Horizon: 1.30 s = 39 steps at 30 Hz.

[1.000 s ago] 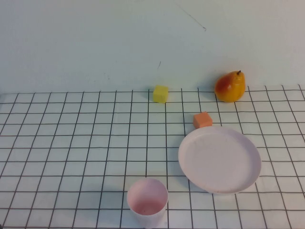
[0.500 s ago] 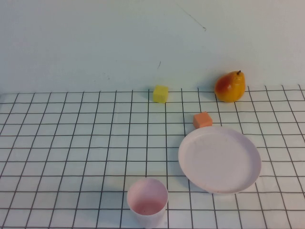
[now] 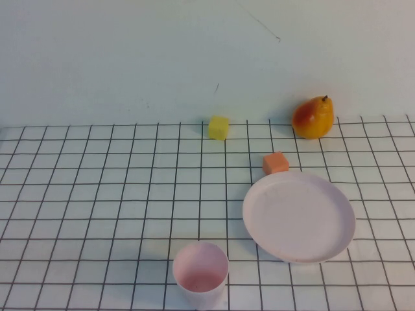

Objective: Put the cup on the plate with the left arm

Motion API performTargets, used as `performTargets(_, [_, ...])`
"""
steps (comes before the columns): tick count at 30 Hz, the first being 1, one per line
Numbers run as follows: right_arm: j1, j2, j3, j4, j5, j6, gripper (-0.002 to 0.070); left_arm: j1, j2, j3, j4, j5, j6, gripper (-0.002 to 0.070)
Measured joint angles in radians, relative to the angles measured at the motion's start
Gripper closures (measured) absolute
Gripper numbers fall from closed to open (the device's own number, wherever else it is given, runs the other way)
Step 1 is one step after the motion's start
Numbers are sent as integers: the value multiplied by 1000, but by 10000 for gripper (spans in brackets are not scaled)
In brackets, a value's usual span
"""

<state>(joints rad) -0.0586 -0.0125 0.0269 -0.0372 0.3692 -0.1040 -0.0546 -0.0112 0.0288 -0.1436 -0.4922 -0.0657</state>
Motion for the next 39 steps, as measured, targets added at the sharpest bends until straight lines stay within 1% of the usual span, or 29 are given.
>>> performTargets(2, [0,0,0,0,0,0,678,0,-2,-14,-7,47,-39,678])
performTargets(4, [0,0,0,0,0,0,678,0,-2,-84,-11,171,-115,678])
performTargets(6, [0,0,0,0,0,0,678,0,-2,-184,-11,312,-150,678])
performTargets(9, [0,0,0,0,0,0,678,0,27,-364,3,525,-148,678])
performTargets(11, [0,0,0,0,0,0,678,0,88,-467,16,659,-146,678])
performTargets(14, [0,0,0,0,0,0,678,0,205,-610,18,906,-136,678])
performTargets(17, [0,0,0,0,0,0,678,-3,343,-751,-65,1169,-66,678])
performTargets(19, [0,0,0,0,0,0,678,-7,446,-825,-169,1346,46,678])
performTargets(21, [0,0,0,0,0,0,678,-8,530,-860,-285,1450,164,678])
performTargets(23, [0,0,0,0,0,0,678,-9,612,-872,-415,1502,270,678])
performTargets(26, [0,0,0,0,0,0,678,-9,731,-878,-607,1527,445,676])
performTargets(28, [0,0,0,0,0,0,678,-9,813,-878,-697,1527,550,662])
performTargets(29, [0,0,0,0,0,0,678,-11,843,-880,-719,1519,594,646])
performTargets(31, [0,0,0,0,0,0,678,-11,913,-888,-735,1490,651,596])
performTargets(34, [0,0,0,0,0,0,678,-11,1015,-925,-707,1469,663,517])
performTargets(36, [0,0,0,0,0,0,678,-11,1071,-950,-680,1466,646,486])
performTargets(39, [0,0,0,0,0,0,678,-56,1150,-988,-597,1453,591,466])
